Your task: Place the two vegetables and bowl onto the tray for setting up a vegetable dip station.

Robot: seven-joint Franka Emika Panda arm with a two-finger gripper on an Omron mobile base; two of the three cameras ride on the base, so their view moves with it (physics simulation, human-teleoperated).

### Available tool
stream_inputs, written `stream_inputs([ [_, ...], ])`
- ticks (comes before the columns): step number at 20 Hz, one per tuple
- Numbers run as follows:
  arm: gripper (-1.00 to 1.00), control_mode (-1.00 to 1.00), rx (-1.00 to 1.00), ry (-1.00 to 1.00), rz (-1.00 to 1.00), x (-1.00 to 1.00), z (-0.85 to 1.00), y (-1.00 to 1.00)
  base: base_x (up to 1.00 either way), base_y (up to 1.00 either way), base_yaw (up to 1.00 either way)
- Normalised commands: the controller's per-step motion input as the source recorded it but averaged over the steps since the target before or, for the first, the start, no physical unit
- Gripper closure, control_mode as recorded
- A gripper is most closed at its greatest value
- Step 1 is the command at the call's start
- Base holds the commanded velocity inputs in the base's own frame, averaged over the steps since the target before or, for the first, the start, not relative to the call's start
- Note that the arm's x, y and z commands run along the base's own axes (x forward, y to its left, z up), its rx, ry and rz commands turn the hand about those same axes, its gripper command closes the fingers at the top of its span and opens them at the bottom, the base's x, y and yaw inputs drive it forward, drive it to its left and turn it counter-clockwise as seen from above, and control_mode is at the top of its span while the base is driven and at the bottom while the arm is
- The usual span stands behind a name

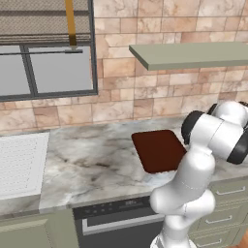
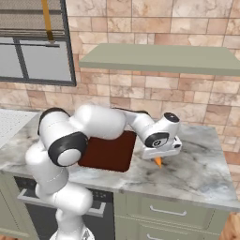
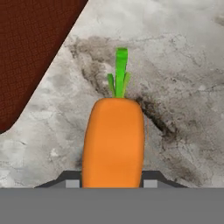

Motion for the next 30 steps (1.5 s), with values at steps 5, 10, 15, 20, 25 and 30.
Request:
stream_inputs([
  [5,1.0,-1.0,-0.02,-0.01,0.15,-0.02,0.59,0.33,0.0,0.0,0.0],
  [10,1.0,-1.0,-0.01,0.0,0.16,0.0,0.52,0.31,0.0,0.0,0.0],
  [15,1.0,-1.0,-0.05,-0.09,0.23,0.0,0.23,0.45,0.0,0.0,0.0],
  [20,1.0,-1.0,-0.09,-0.11,0.21,0.0,0.05,0.58,0.0,0.0,0.0],
  [25,1.0,-1.0,-0.08,-0.06,0.21,0.0,0.0,0.72,0.0,0.0,0.0],
  [30,1.0,-1.0,-0.05,-0.02,0.22,0.21,0.0,0.69,0.0,0.0,0.0],
])
